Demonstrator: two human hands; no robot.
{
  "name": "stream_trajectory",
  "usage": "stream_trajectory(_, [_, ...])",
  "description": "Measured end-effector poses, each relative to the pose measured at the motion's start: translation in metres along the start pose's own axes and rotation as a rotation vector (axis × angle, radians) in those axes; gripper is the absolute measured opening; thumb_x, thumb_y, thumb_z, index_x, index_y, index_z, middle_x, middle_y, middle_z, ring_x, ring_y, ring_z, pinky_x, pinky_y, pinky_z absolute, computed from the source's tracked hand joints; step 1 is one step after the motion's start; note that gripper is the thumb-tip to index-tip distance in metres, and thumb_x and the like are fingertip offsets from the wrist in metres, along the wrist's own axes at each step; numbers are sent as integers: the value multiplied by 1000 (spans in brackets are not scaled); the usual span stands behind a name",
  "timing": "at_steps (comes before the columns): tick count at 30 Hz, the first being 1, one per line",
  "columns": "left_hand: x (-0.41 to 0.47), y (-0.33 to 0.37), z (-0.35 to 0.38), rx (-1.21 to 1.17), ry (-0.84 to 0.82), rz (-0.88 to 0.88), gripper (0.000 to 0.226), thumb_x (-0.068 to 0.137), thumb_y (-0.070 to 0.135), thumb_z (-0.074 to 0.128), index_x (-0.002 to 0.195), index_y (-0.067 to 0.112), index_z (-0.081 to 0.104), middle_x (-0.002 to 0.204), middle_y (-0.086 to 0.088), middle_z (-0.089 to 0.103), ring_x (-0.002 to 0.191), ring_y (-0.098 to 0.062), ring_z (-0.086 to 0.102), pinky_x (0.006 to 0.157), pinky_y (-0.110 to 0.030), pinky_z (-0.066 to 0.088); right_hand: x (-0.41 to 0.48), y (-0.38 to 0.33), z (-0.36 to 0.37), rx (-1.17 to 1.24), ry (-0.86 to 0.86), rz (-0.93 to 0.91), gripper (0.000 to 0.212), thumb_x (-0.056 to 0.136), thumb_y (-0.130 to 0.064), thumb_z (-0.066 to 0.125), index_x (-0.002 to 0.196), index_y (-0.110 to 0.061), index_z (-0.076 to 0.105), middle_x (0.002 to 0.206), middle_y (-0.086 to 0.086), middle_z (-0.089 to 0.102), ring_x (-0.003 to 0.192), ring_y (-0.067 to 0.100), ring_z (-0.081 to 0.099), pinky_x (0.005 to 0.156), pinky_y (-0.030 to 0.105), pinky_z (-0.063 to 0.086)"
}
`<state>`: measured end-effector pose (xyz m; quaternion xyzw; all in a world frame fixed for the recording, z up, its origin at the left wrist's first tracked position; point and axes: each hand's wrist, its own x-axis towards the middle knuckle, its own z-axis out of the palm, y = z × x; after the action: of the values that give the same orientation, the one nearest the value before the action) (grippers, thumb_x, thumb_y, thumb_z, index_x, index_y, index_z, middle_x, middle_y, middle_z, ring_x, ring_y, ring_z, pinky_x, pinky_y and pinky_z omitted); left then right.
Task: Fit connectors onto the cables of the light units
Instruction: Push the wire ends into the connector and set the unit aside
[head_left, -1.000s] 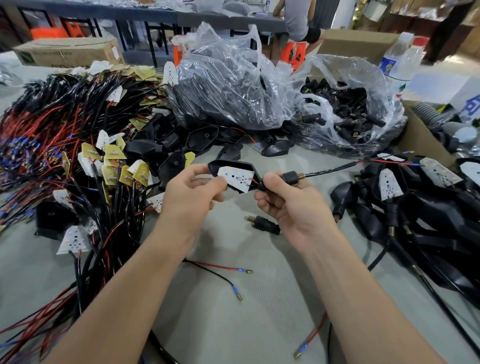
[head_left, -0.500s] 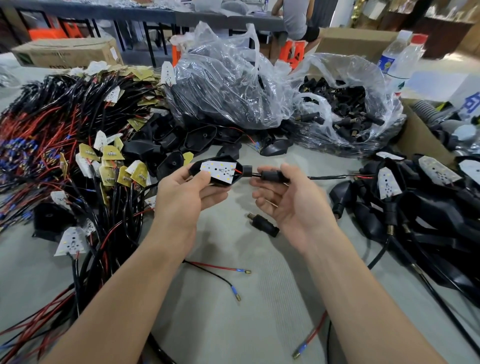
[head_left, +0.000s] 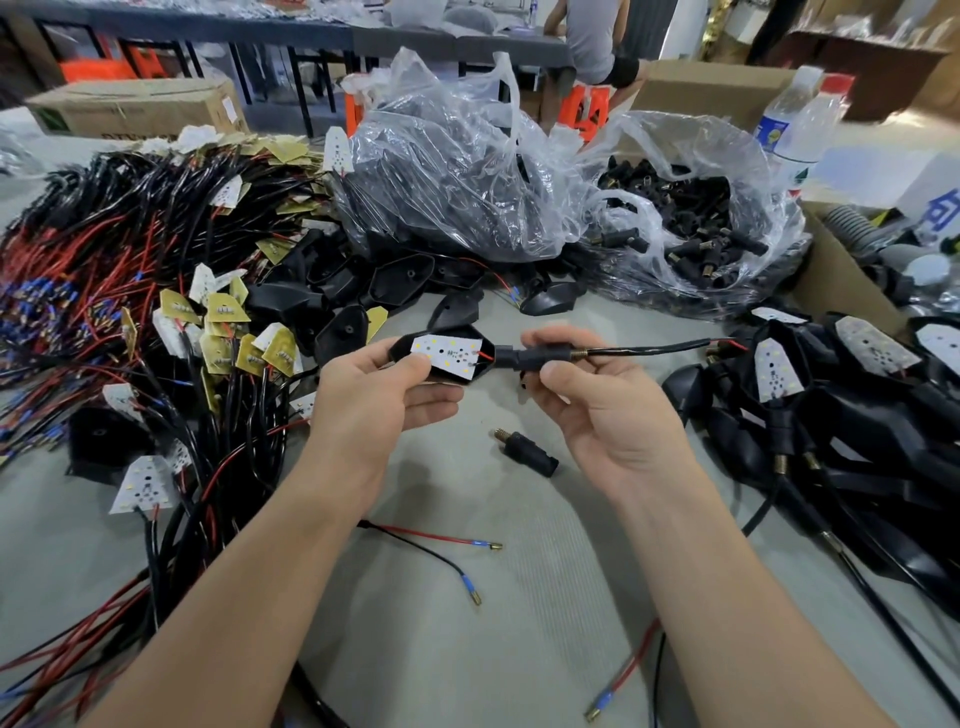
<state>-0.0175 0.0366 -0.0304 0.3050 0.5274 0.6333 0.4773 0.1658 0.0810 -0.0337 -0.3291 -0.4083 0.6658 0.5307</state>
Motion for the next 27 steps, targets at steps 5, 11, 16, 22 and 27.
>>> stream_trajectory(5, [0, -3, -1, 44, -53, -11, 19, 102, 3, 54, 103, 6, 73, 89, -18, 78, 76, -26, 77, 62, -27, 61, 3, 1, 0, 50, 5, -19, 36, 90, 23, 46, 101, -5, 67, 98, 7, 76, 93, 23, 69, 96, 37, 56])
stream_trajectory(11, [0, -4, -5, 110, -194, -28, 23, 87, -1, 72, 99, 18, 79, 102, -21, 76, 92, -31, 76, 78, -30, 63, 4, -1, -2, 109, -73, -7, 41, 89, 26, 40, 101, -6, 63, 101, 8, 75, 104, 25, 68, 101, 46, 55])
stream_trajectory(16, [-1, -3, -6, 142, -178, -5, 33, 78, -5, 82, 101, 18, 80, 102, -22, 75, 95, -36, 75, 80, -35, 63, 0, -1, 0, 193, -152, 61, 54, 85, 30, 37, 79, -12, 71, 109, 11, 75, 103, 24, 70, 92, 42, 59])
stream_trajectory(22, [-1, 0, -5, 143, -189, -3, 18, 87, 2, 76, 101, 13, 79, 88, -11, 78, 80, -25, 77, 68, -24, 60, -1, -5, -1, 174, -135, 106, 58, 83, 30, 39, 66, -14, 71, 112, 10, 75, 89, 20, 70, 85, 34, 55])
stream_trajectory(27, [-2, -2, -4, 107, -247, -55, 16, 98, 17, 66, 92, 16, 81, 85, -11, 76, 69, -22, 71, 62, -25, 57, 2, -7, -5, 147, -94, 114, 63, 79, 32, 33, 63, -15, 72, 91, 11, 75, 80, 21, 71, 80, 32, 57])
